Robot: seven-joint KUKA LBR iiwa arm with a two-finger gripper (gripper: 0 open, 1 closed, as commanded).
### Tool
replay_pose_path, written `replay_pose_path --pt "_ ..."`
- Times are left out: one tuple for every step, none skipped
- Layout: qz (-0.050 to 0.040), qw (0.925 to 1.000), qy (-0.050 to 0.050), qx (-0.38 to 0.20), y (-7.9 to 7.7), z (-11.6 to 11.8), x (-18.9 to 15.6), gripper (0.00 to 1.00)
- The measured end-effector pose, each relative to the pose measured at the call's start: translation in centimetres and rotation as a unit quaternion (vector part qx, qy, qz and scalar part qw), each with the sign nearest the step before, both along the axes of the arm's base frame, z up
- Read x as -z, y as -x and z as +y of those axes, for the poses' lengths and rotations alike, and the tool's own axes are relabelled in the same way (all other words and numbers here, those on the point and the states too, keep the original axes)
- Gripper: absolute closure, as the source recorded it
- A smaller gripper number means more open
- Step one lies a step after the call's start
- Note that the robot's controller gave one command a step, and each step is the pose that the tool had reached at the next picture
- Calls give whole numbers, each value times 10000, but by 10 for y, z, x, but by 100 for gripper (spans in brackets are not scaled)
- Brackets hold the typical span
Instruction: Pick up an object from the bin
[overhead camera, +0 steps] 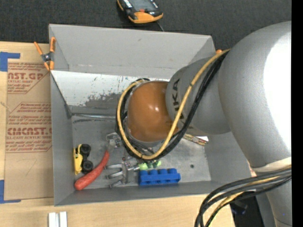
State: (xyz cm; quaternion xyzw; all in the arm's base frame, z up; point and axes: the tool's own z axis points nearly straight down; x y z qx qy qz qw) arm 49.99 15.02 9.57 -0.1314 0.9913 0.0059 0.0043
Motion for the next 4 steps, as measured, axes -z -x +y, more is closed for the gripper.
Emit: replay_pose_path --pt "-1 9957 70 -929 -11 -53 26 100" --pt "1 9956 67 -930 -11 -53 26 100" --pt "61 9952 73 -972 -8 -54 -1 100" --pt "3 9939 69 -1101 -19 -54 -23 100"
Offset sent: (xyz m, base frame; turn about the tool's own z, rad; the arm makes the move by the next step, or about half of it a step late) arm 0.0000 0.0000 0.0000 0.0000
